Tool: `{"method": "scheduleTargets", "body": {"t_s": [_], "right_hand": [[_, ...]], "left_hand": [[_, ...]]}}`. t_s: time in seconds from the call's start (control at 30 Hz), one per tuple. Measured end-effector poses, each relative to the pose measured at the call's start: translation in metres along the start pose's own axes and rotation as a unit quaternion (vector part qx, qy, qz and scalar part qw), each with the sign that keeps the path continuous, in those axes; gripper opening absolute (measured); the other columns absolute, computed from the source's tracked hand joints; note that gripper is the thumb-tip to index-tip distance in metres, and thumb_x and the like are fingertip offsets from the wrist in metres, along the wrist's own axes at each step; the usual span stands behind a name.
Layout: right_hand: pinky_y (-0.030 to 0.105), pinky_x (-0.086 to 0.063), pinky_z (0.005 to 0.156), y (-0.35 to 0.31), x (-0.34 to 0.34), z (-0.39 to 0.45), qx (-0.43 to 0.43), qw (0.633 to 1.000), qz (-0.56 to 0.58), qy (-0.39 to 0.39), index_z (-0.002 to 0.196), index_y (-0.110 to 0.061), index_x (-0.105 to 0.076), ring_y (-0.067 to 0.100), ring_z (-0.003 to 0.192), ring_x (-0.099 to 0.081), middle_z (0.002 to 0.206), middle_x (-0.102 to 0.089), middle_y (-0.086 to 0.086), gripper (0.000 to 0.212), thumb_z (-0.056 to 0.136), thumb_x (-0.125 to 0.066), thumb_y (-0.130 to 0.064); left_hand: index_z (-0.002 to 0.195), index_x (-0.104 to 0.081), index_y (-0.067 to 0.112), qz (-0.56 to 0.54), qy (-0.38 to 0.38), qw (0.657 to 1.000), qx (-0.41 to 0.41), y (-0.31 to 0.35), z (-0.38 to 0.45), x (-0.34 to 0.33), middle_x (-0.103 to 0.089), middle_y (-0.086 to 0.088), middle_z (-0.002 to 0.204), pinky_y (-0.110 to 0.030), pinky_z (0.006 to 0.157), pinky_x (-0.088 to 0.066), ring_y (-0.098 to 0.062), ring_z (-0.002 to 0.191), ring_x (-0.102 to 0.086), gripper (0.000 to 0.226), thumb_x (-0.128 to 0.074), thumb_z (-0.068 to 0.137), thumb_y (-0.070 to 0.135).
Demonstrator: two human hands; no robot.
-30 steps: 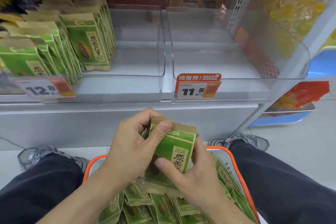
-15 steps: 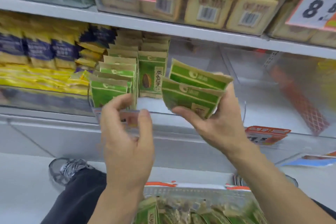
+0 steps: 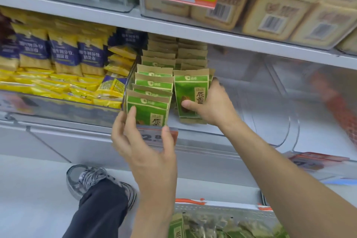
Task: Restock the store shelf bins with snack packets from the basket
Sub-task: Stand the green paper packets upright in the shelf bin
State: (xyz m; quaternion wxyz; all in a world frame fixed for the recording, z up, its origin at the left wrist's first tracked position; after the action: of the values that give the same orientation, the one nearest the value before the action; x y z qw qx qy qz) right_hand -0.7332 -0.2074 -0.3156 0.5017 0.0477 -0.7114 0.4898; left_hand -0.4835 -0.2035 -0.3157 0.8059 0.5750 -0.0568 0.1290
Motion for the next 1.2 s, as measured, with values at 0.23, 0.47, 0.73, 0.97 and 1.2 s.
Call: {"method": "scheduleTargets", "body": {"t_s": [0.23,0.47,0.73,0.97,1.2], "right_hand": [[0.031,-0.047,0.079,-0.004,0.006,-0.009,-0.013,0.999,-0.025,0.016,0.119,-0.015,-0.049,0.024,0.111,-0.061,0.119,-0.064,0.002,0.071,0.067,-0.091,-0.039],[0.034,-0.053,0.079,0.008,-0.004,-0.007,-0.054,0.997,-0.045,-0.030,0.116,-0.017,-0.055,0.026,0.103,-0.064,0.114,-0.066,0.005,0.062,0.073,-0.084,-0.050],[0.034,-0.043,0.091,0.000,0.045,-0.047,0.019,0.996,-0.075,0.048,0.134,-0.013,-0.048,0.027,0.119,-0.056,0.129,-0.059,0.007,0.061,0.086,-0.073,-0.041],[0.015,-0.037,0.071,0.022,0.110,-0.136,0.170,0.969,0.028,0.176,0.098,-0.021,-0.065,0.003,0.078,-0.053,0.092,-0.061,-0.011,0.012,0.088,-0.071,-0.023],[0.022,-0.047,0.071,0.193,0.050,-0.180,0.071,0.997,-0.004,-0.032,0.094,-0.019,-0.066,0.003,0.074,-0.058,0.087,-0.063,-0.008,0.008,0.088,-0.070,-0.021]], "left_hand": [[0.144,-0.041,0.014,-0.030,0.009,0.999,0.019,-0.006,-0.002,0.005,-0.033,0.001,0.148,-0.045,0.105,-0.044,-0.017,0.138,-0.036,0.069,-0.074,0.083,0.013],[0.145,-0.039,0.016,-0.005,-0.012,1.000,0.001,-0.006,-0.003,0.005,-0.030,0.007,0.151,-0.050,0.101,-0.048,-0.022,0.138,-0.040,0.071,-0.076,0.084,0.018],[0.137,-0.047,0.008,0.009,0.033,0.999,-0.015,0.005,-0.015,0.018,-0.036,-0.010,0.142,-0.013,0.106,-0.033,-0.010,0.130,-0.038,0.062,-0.077,0.083,0.013],[0.109,-0.055,0.013,-0.015,-0.099,0.991,-0.093,0.017,-0.085,-0.025,-0.049,0.005,0.106,-0.017,0.080,-0.038,-0.010,0.091,-0.050,0.025,-0.060,0.086,0.022],[0.111,-0.052,0.028,0.123,-0.417,0.898,-0.066,-0.056,-0.211,-0.103,-0.050,0.011,0.109,-0.021,0.085,-0.044,-0.001,0.102,-0.053,0.028,-0.062,0.089,0.014]]}}
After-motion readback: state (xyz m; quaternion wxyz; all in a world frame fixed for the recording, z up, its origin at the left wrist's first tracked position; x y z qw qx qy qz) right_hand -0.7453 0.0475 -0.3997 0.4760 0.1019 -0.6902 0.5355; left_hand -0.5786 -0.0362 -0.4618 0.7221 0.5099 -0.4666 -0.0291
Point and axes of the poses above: each hand's wrist, its own z-axis towards the middle knuckle, its own x-axis out of the back of the hand, y = z × x, the point moved 10 cm from there along z, towards the middle knuckle
